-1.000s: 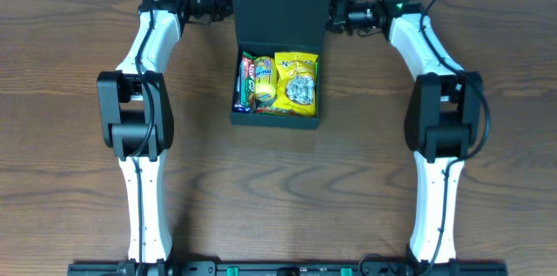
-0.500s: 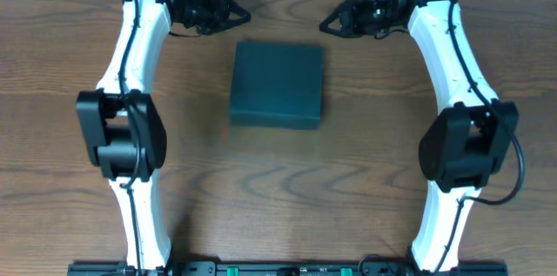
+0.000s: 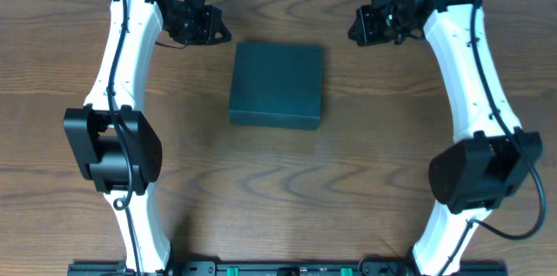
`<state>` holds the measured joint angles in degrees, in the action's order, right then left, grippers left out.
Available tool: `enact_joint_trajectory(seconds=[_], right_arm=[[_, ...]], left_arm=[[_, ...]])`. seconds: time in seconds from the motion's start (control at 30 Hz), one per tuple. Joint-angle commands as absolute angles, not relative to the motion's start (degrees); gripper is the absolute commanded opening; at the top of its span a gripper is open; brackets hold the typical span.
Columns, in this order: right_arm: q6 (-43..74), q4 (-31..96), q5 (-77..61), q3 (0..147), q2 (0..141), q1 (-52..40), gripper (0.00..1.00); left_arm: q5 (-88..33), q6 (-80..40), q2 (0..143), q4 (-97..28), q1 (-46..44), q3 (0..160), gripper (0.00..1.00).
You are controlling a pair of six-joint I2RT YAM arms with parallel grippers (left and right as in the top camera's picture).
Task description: Pack container
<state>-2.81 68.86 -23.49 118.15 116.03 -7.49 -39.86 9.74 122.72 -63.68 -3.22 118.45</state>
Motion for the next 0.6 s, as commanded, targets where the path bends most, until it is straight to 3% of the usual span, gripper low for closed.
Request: enact_joint_trajectory(seconds=[0.0, 0.03, 0.1, 0.13, 0.17, 0.2, 0.23, 0.27, 0.57], right_arm=[[-3.7, 69.1, -20.8, 118.6, 115.3, -7.9, 0.04], [-3.7, 69.2, -20.8, 118.6, 115.3, -7.9, 0.31], [-3.7, 69.2, -20.8, 118.6, 115.3, -7.9, 0.64], [-3.7, 69.3, -20.8, 118.6, 115.3, -7.9, 0.64], [-3.7, 69.5, -20.8, 118.6, 115.3, -7.9, 0.61], [-3.7, 70.0, -20.8, 118.6, 115.3, -7.9, 0.4], [-3.7, 70.7, -20.8, 118.6, 115.3, -7.9, 0.09], [-3.7, 71.6, -20.8, 118.6, 115.3, -7.9, 0.02], [-6.2, 80.9, -18.3, 118.2, 111.7, -9.3, 0.02]], left_arm=[[-37.6, 11.5, 120.7, -64.5, -3.4, 119.3, 0.06], [-37.0, 11.5, 120.7, -64.8, -3.4, 119.3, 0.08], [-36.9, 11.4, 120.7, -64.9, -3.4, 119.3, 0.75], [-37.1, 11.3, 120.7, -65.0, -3.4, 119.3, 0.79], [-37.1, 11.3, 120.7, -65.3, -3.4, 119.3, 0.72], [-37.2, 11.3, 120.7, -66.0, -3.4, 119.3, 0.48], [-37.1, 11.4, 120.7, -66.8, -3.4, 119.3, 0.19], [-37.0, 11.5, 120.7, -68.0, -3.4, 119.3, 0.06], [-33.8, 12.0, 111.6, -75.4, -3.3, 118.1, 0.06]])
